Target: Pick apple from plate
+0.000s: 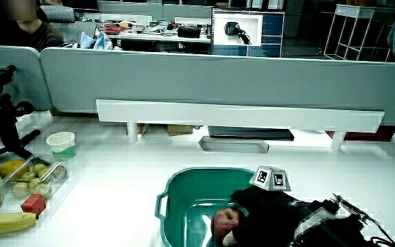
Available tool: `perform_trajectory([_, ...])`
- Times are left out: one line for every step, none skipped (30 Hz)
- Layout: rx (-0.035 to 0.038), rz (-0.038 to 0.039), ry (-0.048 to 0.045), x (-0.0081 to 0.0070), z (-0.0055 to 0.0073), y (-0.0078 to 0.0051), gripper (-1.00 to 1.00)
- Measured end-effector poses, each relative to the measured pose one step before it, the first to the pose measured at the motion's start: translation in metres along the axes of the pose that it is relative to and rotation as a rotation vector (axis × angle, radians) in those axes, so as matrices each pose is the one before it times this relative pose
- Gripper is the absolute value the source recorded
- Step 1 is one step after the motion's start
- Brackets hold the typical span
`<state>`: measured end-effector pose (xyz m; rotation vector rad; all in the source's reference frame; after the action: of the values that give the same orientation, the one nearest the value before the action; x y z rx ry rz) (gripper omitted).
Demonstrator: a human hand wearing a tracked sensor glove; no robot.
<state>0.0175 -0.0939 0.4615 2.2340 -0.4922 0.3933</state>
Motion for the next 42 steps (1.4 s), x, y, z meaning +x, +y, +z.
perform_trajectory([-0.01224,0.00671,0.01129,0.00046,-0.00036,0.0008,0.39])
perform_trajectory([0.00089,0.00979,0.00129,-0.00124,0.00088,-0.00093,0.43])
perform_trajectory([0.00519,-0.01282,-0.0185,-0.00016,0.00009,0.0003,0.46])
perform_trajectory([-0.00592,0.00403,0.00555,0.00023,-0.0004,0.00058,0.5])
perform_trajectory([-0.01158,0.00438,0.01189,-0.00008,-0.00038,0.0001,0.54])
perform_trajectory([0.00041,-0.00528,-0.00368,0.00024,-0.00073,0.00063,0.57])
perform_trajectory([0.00032,-0.00152,0.00059,-0.00057,-0.00033,0.00013,0.61])
perform_trajectory([-0.00337,0.0127,0.00352,-0.00141,0.00028,-0.00057,0.64])
perform_trajectory([-0.00161,-0.00257,0.00769,-0.00042,0.00008,-0.00024,0.68])
perform_trajectory([0.00421,-0.00625,0.00031,0.00174,-0.00173,0.00217,0.71])
perform_trajectory([0.00649,0.0052,-0.00481,-0.00085,0.00044,-0.0011,0.75])
perform_trajectory([0.00457,0.01482,0.00008,-0.00122,0.0007,-0.00157,0.79])
perform_trajectory([0.00459,-0.00234,0.0022,0.00013,-0.00011,0.00004,0.82])
perform_trajectory([0.00168,-0.00531,-0.00461,0.00131,-0.00127,0.00186,0.86])
perform_trajectory([0.0124,0.0099,-0.00461,-0.00094,0.00034,-0.00059,0.89])
perform_trajectory([-0.00513,0.00398,-0.00747,-0.00046,-0.00029,0.00005,0.93])
perform_trajectory([0.00418,0.01455,-0.0025,-0.00224,0.00141,-0.00233,0.96])
perform_trajectory([0.01278,-0.00464,-0.01344,0.00028,-0.00061,0.00073,1.0])
perform_trajectory([0.00371,-0.00024,-0.00825,-0.00084,0.00045,-0.00071,1.0])
perform_trajectory([0.00207,0.02242,0.00714,-0.00258,0.00176,-0.0025,1.0])
perform_trajectory([0.00225,0.00033,-0.0149,0.00052,-0.00129,0.00151,1.0])
perform_trajectory([0.00686,-0.00108,-0.00973,-0.00087,0.00064,-0.00056,1.0])
perform_trajectory([0.00467,-0.00281,-0.01422,-0.00009,0.00007,0.00026,1.0])
perform_trajectory([0.00314,0.0086,0.00373,0.00007,0.00101,-0.00037,1.0])
perform_trajectory([0.00982,0.00557,0.01318,-0.00008,0.00267,-0.00174,1.0])
perform_trajectory([0.01065,-0.00328,-0.00099,0.00104,0.00183,-0.00039,1.0])
perform_trajectory([0.00082,0.0074,0.00598,-0.00147,0.00366,-0.00297,1.0])
perform_trajectory([-0.00118,0.01505,-0.00051,-0.00206,0.00296,-0.00294,1.0])
perform_trajectory([0.00541,-0.0029,-0.01426,-0.00049,0.00109,-0.00089,1.0])
perform_trajectory([0.01627,0.00272,-0.01585,-0.00416,0.00501,-0.0048,1.0])
perform_trajectory([-0.00253,0.01242,0.0072,-0.00078,0.00109,-0.00132,1.0])
perform_trajectory([0.00305,0.01035,-0.00007,-0.00114,0.00205,-0.00219,1.0])
perform_trajectory([-0.00076,0.00116,-0.00214,-0.00018,0.00168,-0.00175,1.0])
perform_trajectory([0.00436,-0.00056,-0.00055,0.00158,0.00027,-0.00064,1.0])
perform_trajectory([0.0104,0.00839,0.00047,-0.0016,0.00391,-0.00391,1.0])
perform_trajectory([-0.01032,-0.00269,0.00346,0.00149,0.00076,-0.00062,1.0])
perform_trajectory([0.01556,0.00224,-0.00333,-0.00034,0.00346,-0.00296,1.0])
perform_trajectory([-0.00343,-0.00094,-0.00186,0.00242,0.001,-0.00056,1.0])
perform_trajectory([-0.00872,0.01245,0.02081,0.002,0.00194,-0.00153,1.0])
perform_trajectory([0.0109,-0.02043,-0.01624,0.00255,0.00217,-0.00212,1.0])
perform_trajectory([0.00549,0.00305,0.01404,0.00105,0.00338,-0.00366,1.0])
perform_trajectory([-0.001,0.00017,0.00628,0.00367,0.00104,-0.00163,1.0])
